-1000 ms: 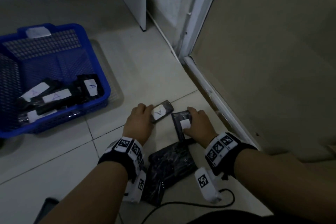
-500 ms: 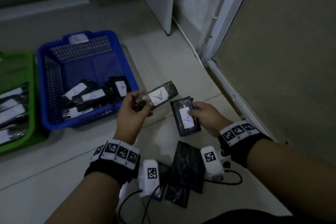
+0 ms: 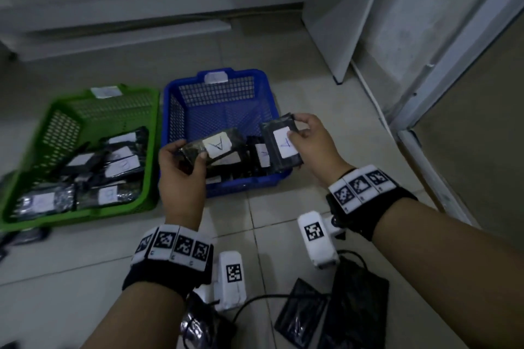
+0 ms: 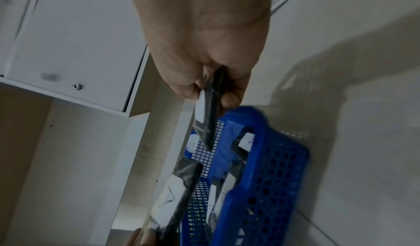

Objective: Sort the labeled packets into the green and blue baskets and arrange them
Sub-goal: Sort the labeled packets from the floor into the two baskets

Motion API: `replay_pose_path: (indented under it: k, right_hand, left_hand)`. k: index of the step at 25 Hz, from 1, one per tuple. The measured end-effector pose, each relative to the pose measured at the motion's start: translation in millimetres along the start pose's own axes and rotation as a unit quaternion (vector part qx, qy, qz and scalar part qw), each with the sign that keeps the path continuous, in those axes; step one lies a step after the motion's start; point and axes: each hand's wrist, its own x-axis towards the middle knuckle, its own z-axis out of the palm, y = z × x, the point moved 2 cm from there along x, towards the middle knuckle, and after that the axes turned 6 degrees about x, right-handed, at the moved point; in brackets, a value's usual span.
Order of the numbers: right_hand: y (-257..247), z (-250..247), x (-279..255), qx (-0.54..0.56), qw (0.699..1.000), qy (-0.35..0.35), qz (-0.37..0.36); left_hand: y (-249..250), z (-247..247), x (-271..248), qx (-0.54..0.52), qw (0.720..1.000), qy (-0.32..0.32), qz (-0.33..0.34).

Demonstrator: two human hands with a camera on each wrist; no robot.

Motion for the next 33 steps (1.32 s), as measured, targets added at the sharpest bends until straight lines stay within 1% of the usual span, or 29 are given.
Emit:
replay_pose_path:
  k: [3, 4, 6, 8, 9, 10, 13, 14, 16, 18, 19, 20, 21, 22, 23, 25, 26, 27, 28, 29, 30, 31, 32, 33]
  right_hand:
    - [-1.1, 42.8, 35.3, -0.055, 0.997, -0.057, 0.021]
    - [1.2, 55.2, 44.4, -0.084, 0.995, -0.058, 0.022]
    - [5.4, 76.4, 59.0, -0.145, 0.989, -0.021, 0.024]
    - [9.1, 92.1, 70.2, -0.165, 0.985, 0.019, 0.045]
    - [11.3, 96.1, 75.9, -0.171, 0.984, 0.024, 0.052]
    - [13.4, 102.5, 83.5, -0.186, 0.981, 0.006, 0.051]
    - [20.8, 110.1, 95.2, -0.229, 0.968, -0.094, 0.042]
    - [20.6, 109.1, 92.4, -0.230, 0.966, -0.112, 0.035]
    - [19.6, 99.9, 77.7, -0.212, 0.972, -0.099, -0.003]
    - [17.9, 82.2, 50.7, -0.155, 0.985, -0.062, -0.041]
    - [16.6, 71.4, 34.6, -0.124, 0.990, -0.040, -0.059]
    - [15.3, 57.8, 16.2, -0.111, 0.990, -0.017, -0.080]
    - [14.2, 46.3, -0.1, -0.112, 0.988, 0.003, -0.103]
    - [17.5, 31.3, -17.4, -0.116, 0.986, 0.023, -0.115]
    - [23.4, 15.9, -33.0, -0.118, 0.986, 0.036, -0.113]
    - [38.3, -13.8, -61.8, -0.128, 0.987, 0.054, -0.084]
    - [47.0, -27.0, -72.7, -0.137, 0.987, 0.059, -0.066]
    - [56.3, -43.3, -86.3, -0.146, 0.986, 0.066, -0.046]
    - [65.6, -58.0, -99.4, -0.159, 0.985, 0.068, -0.027]
    - [74.7, -70.6, -110.3, -0.181, 0.982, 0.062, -0.005]
    - [84.3, -83.5, -124.0, -0.214, 0.975, 0.052, 0.022]
    - [92.7, -92.1, -133.4, -0.258, 0.964, 0.035, 0.043]
    - [101.4, -101.8, -146.0, -0.312, 0.948, 0.016, 0.062]
    - [107.6, -109.5, -158.1, -0.363, 0.928, -0.006, 0.086]
  left_hand:
    - [-6.5, -21.3, 15.3, 0.021, 1.000, -0.014, -0.017]
    - [-9.4, -27.3, 18.0, 0.026, 0.999, -0.017, -0.029]
    - [-15.4, -38.5, 22.0, 0.033, 0.998, -0.021, -0.046]
    - [-21.6, -45.5, 25.4, 0.027, 0.998, -0.030, -0.056]
    - [-24.0, -45.8, 26.9, 0.025, 0.997, -0.037, -0.058]
    - [-25.1, -46.6, 29.3, 0.027, 0.997, -0.043, -0.054]
    - [-29.9, -42.2, 36.0, 0.037, 0.997, -0.056, -0.039]
    - [-32.1, -39.2, 37.2, 0.042, 0.996, -0.060, -0.042]
    - [-35.7, -30.8, 37.6, 0.056, 0.994, -0.089, -0.044]
    - [-36.0, -17.9, 35.5, 0.070, 0.988, -0.133, -0.036]
    - [-32.9, -13.1, 33.2, 0.111, 0.982, -0.155, -0.015]
    - [-30.3, -7.9, 28.5, 0.171, 0.971, -0.164, 0.023]
    - [-28.3, -5.5, 25.8, 0.227, 0.959, -0.157, 0.070]
    - [-26.7, -3.0, 19.5, 0.260, 0.949, -0.140, 0.112]
    - [-23.4, -0.4, 10.5, 0.267, 0.946, -0.115, 0.141]
    - [-16.9, 7.3, -12.6, 0.249, 0.943, -0.064, 0.212]
    - [-11.6, 13.1, -26.6, 0.240, 0.937, -0.055, 0.248]
    - [-7.7, 22.5, -45.3, 0.229, 0.929, -0.079, 0.280]
    - [-5.8, 33.2, -64.6, 0.216, 0.919, -0.128, 0.303]
    - [-5.3, 44.5, -82.0, 0.205, 0.908, -0.202, 0.304]
    - [-7.1, 54.9, -101.6, 0.195, 0.890, -0.291, 0.293]
    - [-10.4, 63.7, -115.9, 0.197, 0.865, -0.374, 0.272]
    - [-14.9, 71.3, -131.3, 0.213, 0.830, -0.450, 0.250]
    - [-20.1, 77.2, -144.2, 0.246, 0.789, -0.513, 0.232]
